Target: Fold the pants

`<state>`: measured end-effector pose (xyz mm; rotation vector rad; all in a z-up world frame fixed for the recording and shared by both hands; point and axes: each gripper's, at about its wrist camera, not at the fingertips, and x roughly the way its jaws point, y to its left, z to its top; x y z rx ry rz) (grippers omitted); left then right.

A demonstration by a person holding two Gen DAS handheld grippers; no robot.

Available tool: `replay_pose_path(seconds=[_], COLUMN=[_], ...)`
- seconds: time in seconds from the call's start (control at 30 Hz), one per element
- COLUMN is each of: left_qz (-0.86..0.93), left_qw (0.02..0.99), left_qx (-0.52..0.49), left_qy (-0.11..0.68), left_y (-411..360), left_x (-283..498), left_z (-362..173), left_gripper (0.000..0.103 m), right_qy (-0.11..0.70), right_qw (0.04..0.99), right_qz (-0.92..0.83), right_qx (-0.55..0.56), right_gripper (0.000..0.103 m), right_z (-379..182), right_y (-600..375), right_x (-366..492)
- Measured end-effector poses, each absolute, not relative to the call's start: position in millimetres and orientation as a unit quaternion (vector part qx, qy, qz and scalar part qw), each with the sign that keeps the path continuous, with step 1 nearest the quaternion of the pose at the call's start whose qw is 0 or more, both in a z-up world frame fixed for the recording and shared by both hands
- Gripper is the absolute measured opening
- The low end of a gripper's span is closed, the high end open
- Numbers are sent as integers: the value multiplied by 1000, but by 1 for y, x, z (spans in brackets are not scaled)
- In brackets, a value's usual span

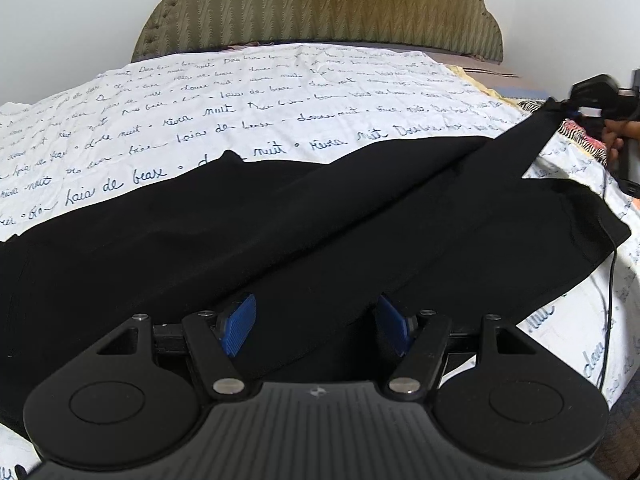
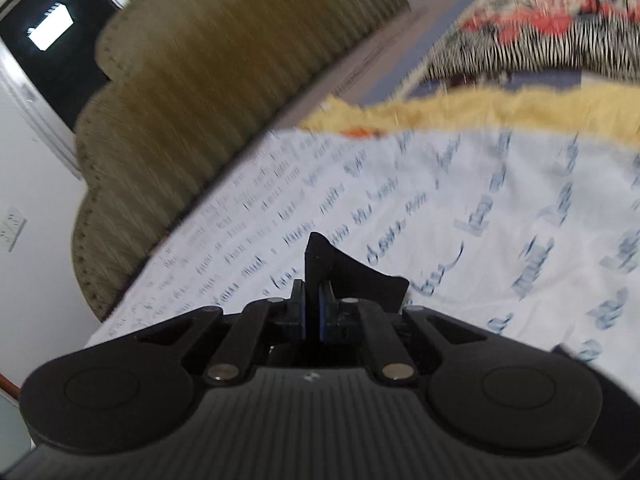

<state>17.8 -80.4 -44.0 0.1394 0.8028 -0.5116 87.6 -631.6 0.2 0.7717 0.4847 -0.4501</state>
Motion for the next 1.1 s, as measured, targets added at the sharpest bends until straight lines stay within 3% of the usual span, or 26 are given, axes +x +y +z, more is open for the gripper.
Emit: replay_pose_path(seconds=[0.33,0.63,0.87,1.0,1.1], left_qz=[-252,-261,-253,-258,-255], left_qw=[890,884,887,883,889], left_qx=[53,54,45,49,53], left_qy=[376,383,383,389,376], left_y=[-70,-66,-59,-60,-55], left_x=[16,16,18,18,13], left_z=[-35,-32,-31,-32,-27], left_gripper=[67,67,68,68,68], right_qy=[152,254,202,261,321], right_qw=[905,836,871,859,839], right_qz=[-205,-294,-288,-317,-338], right_qx=[339,387,344,307,281], right_gripper=[7,7,6,6,15], right_z=[84,-8,28,9,-13], right_y=[-625,-655,-633,-640,-638], right_x=[-26,-86,-106,-101,-95])
